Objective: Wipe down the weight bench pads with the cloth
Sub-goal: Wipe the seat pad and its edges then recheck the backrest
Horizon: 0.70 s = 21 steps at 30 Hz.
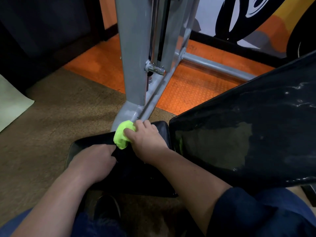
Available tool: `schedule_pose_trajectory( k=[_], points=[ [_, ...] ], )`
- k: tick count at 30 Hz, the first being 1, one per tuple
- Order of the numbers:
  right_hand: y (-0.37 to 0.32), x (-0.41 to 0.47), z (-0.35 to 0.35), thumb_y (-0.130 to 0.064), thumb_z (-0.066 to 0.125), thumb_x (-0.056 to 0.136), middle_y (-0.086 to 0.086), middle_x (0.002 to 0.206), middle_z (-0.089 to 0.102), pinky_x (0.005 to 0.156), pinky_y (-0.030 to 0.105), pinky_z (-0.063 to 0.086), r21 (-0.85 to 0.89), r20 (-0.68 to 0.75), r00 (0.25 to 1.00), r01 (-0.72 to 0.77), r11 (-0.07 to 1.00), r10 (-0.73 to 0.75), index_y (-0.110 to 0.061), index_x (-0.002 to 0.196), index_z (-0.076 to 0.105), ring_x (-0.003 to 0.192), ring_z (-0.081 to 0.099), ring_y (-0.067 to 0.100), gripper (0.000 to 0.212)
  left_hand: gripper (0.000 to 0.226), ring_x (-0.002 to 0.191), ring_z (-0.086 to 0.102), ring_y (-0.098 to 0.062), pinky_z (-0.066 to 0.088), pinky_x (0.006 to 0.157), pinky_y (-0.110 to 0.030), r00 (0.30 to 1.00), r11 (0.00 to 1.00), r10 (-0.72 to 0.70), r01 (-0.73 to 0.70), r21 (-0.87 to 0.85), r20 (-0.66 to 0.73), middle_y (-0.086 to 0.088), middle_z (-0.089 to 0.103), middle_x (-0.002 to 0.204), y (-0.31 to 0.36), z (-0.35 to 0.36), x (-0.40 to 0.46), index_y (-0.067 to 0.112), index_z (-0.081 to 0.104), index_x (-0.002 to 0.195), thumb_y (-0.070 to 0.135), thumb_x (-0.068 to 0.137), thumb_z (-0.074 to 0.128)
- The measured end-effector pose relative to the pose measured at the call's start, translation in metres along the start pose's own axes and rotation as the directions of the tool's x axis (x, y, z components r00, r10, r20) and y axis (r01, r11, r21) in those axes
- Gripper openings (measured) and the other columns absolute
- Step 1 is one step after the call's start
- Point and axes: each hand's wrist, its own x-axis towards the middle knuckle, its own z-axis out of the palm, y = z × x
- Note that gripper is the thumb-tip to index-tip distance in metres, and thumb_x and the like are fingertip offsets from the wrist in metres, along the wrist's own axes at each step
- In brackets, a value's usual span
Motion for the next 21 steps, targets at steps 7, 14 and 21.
schedule_pose_trajectory(
  k=[7, 14, 21],
  points=[
    [0.005, 0.009, 0.000, -0.017, 0.056, 0.087, 0.013, 0.108, 0.044, 0.072, 0.040, 0.024, 0.010, -0.002, 0.998, -0.064, 0.998, 0.064, -0.020, 0.117, 0.055, 0.094, 0.041, 0.032, 0.030, 0.034, 0.109, 0.064, -0.023, 0.053, 0.089, -0.037, 1.000, 1.000, -0.014, 0.014, 0.007, -0.008, -0.001, 0.070, 0.113, 0.001, -0.002, 0.000, 0.029, 0.064, 0.112, 0.027, 0.084, 0.046],
    [0.016, 0.010, -0.001, -0.019, 0.058, 0.088, 0.012, 0.112, 0.043, 0.078, 0.043, 0.034, -0.001, 0.046, 0.999, -0.004, 1.000, 0.004, -0.022, 0.122, 0.053, 0.097, 0.041, 0.031, 0.034, 0.032, 0.113, 0.063, -0.024, 0.052, 0.091, -0.037, 0.999, 1.000, -0.027, 0.028, 0.012, -0.017, -0.002, 0.069, 0.118, 0.000, 0.002, 0.001, 0.028, 0.064, 0.114, 0.025, 0.088, 0.047],
    [0.006, 0.018, 0.001, -0.020, 0.056, 0.090, 0.013, 0.115, 0.043, 0.079, 0.043, 0.033, 0.009, 0.073, 0.996, 0.045, 0.999, -0.046, -0.023, 0.125, 0.053, 0.099, 0.042, 0.032, 0.035, 0.028, 0.109, 0.064, -0.024, 0.052, 0.088, -0.035, 0.999, 1.000, -0.031, 0.031, 0.006, -0.022, -0.003, 0.070, 0.115, -0.001, 0.000, 0.000, 0.026, 0.064, 0.110, 0.025, 0.086, 0.048]
  ],
)
